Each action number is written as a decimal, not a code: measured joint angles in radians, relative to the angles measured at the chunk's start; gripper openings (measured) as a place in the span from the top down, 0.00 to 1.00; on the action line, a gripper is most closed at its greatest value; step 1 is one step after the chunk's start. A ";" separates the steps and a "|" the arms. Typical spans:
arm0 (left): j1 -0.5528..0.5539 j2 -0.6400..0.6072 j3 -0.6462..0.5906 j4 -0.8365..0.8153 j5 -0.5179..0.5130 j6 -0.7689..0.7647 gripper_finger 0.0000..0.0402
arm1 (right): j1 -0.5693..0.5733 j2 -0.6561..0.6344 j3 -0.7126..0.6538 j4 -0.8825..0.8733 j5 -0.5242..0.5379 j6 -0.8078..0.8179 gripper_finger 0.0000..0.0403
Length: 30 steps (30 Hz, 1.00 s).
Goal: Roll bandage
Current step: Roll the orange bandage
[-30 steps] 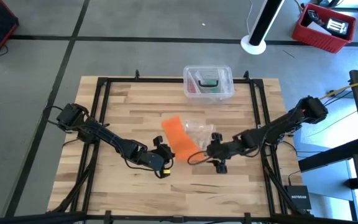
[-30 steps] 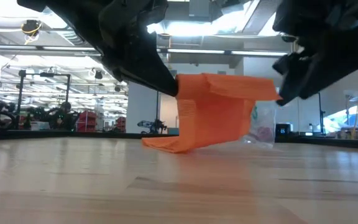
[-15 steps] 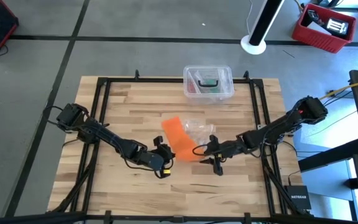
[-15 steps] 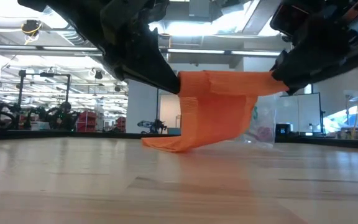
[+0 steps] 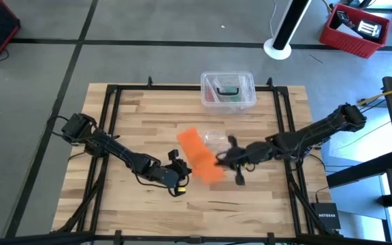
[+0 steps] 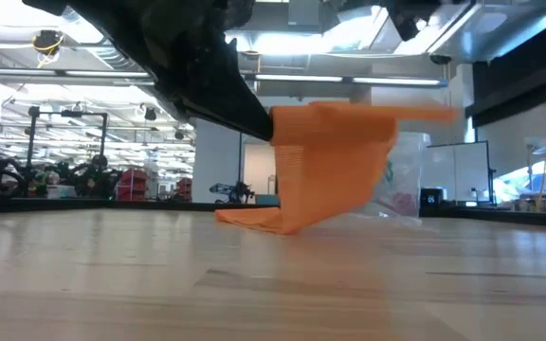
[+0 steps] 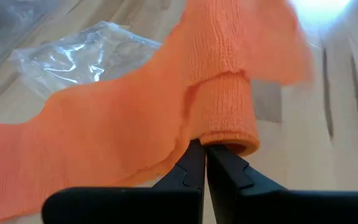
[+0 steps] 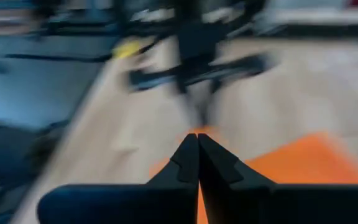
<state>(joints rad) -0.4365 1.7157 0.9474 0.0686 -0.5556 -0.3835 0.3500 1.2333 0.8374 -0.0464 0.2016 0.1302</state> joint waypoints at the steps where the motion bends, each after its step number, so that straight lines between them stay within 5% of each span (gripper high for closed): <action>1: -0.006 0.000 0.000 0.002 0.000 0.004 1.00 | -0.016 -0.005 0.013 -0.016 0.042 -0.027 0.98; 8: -0.067 -0.006 0.016 0.019 0.001 0.020 1.00 | -0.170 -0.013 0.036 -0.178 0.214 -0.133 0.96; 16: -0.093 -0.118 0.153 -0.189 -0.001 0.075 1.00 | -0.289 0.017 -0.025 -0.303 0.023 -0.006 0.93; 24: -0.072 -0.276 0.228 -0.302 -0.071 0.279 1.00 | -0.291 0.016 -0.061 -0.406 -0.015 0.070 0.63; 30: -0.041 -0.405 0.244 -0.290 -0.176 0.407 1.00 | -0.292 -0.043 0.125 -0.699 0.000 0.020 0.41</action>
<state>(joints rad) -0.4773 1.3105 1.1915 -0.2211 -0.7314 0.0232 0.0578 1.1903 0.9620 -0.7452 0.2018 0.1502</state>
